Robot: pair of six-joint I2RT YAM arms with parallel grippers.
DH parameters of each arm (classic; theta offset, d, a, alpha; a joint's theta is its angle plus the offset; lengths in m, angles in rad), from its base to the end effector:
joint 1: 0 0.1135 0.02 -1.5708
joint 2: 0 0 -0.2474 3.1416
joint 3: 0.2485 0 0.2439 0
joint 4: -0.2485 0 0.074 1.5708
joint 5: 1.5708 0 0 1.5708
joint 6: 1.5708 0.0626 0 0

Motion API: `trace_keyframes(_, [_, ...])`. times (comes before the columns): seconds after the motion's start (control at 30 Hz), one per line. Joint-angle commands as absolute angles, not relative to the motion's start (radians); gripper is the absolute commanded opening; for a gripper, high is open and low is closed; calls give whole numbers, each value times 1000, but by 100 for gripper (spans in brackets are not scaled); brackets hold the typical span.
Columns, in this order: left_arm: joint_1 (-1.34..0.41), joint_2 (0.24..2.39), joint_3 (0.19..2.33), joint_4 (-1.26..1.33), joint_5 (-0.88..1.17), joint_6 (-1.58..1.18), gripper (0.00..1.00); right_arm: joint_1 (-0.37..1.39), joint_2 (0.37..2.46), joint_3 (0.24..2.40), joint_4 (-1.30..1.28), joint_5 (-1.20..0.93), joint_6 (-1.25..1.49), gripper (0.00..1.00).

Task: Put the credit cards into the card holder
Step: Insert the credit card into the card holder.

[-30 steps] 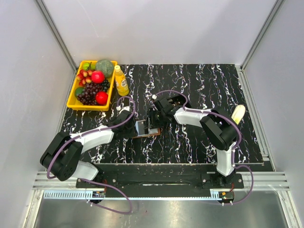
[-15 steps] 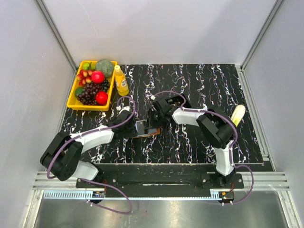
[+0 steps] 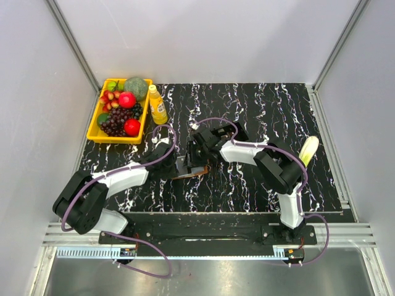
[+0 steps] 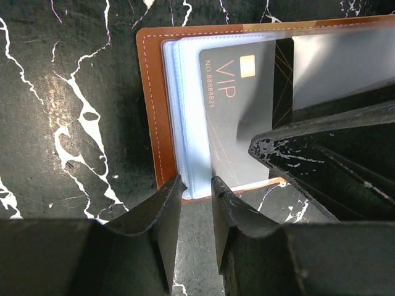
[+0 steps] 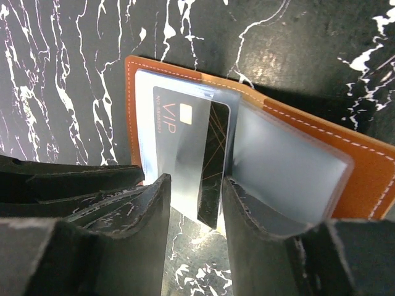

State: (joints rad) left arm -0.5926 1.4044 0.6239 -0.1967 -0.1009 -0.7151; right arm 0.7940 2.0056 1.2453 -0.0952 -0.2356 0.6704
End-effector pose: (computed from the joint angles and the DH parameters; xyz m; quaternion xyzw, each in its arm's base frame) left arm 0.2237 -0.1430 0.1208 -0.0732 0.9524 -0.1394 0.2612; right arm 0.2877 0.3136 0.1166 -0.0985 0.9259 0.3143 0.1850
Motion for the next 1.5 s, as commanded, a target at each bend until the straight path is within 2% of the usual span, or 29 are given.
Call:
trace_keyframes(0.0, [-594,1424,588,-215,-130,-713,31,821,1988,1299,-167,-193,670,45])
trace_keyframes(0.37, [-594,1321,476,-25,-71,-773,35,862,1997,1285,-184,-37,746,50])
trace_keyframes(0.67, [-594,1309,440,34,-52,-790,36,916,2045,1365,-264,23,793,53])
trace_keyframes(0.9, [-594,1256,408,41,-71,-782,37,923,2056,1374,-242,-77,814,52])
trace_keyframes(1.0, [-594,1244,403,43,-75,-782,37,923,2057,1353,-166,-129,831,49])
trace_keyframes(1.23, [-594,1247,376,83,-64,-773,38,925,2056,1367,-169,-159,805,52])
trace_keyframes(1.47, [-594,1174,380,45,-115,-773,39,960,2039,1393,-276,-74,713,54])
